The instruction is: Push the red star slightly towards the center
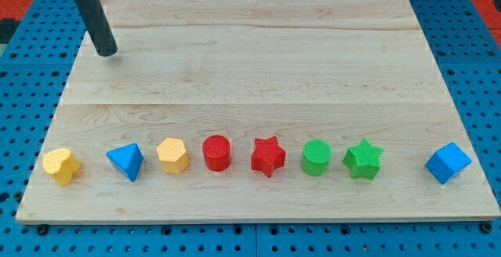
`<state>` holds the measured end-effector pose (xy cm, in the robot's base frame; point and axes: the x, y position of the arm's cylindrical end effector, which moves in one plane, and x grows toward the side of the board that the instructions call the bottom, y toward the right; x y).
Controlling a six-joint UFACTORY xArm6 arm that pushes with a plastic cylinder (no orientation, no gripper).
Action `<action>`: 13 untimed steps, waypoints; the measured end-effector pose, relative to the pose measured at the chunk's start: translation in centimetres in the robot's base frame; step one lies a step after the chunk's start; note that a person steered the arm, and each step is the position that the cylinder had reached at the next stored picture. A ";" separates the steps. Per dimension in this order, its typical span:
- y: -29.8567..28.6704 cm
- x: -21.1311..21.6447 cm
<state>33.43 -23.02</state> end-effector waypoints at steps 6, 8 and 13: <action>35.6 -7.0; 51.2 -2.0; 57.0 25.6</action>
<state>59.00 33.99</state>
